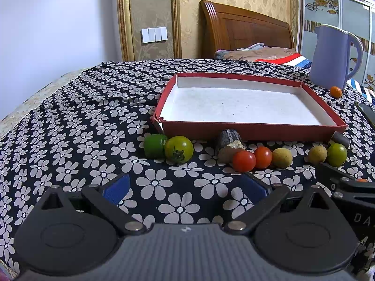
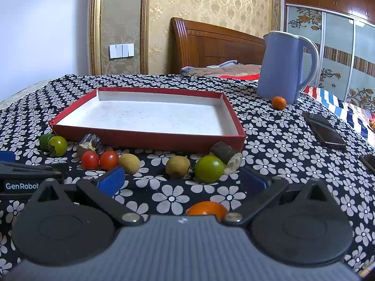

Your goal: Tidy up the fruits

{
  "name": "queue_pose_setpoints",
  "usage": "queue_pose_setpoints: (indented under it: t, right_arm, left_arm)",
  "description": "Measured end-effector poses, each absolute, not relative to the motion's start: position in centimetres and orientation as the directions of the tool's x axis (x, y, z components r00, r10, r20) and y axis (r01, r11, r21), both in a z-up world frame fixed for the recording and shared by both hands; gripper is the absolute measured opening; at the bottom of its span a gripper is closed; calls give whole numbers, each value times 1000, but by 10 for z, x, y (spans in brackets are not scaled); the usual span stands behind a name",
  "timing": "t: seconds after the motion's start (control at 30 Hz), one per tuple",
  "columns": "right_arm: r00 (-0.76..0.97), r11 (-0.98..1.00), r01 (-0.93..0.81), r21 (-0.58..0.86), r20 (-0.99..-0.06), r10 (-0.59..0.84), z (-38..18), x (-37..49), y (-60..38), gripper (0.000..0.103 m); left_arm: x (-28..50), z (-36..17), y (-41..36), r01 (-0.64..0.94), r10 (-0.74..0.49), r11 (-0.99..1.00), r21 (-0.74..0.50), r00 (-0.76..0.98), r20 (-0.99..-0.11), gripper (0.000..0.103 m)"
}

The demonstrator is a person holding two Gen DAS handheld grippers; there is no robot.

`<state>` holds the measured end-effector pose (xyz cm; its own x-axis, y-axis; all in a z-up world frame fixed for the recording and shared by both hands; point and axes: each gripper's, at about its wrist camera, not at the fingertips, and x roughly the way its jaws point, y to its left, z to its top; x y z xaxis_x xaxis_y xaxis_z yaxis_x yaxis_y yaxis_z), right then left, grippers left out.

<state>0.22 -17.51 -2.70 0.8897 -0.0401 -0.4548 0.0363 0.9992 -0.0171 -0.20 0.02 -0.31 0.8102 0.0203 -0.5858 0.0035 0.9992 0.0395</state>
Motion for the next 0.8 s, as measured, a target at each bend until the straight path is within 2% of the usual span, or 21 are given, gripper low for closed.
queue_pose_setpoints:
  t: [0.63,0.8]
  right_arm:
    - [902,999,47,-23,-429,-52,-24,-1,-183,103]
    - [904,999,45,-27,-424,-52,-25,-1,-189,103]
  left_arm:
    - [-3,-5,8,6,24,999,50,814,-580,102]
    - [0,-5,16,22,-10,1000,14,810,-586,102]
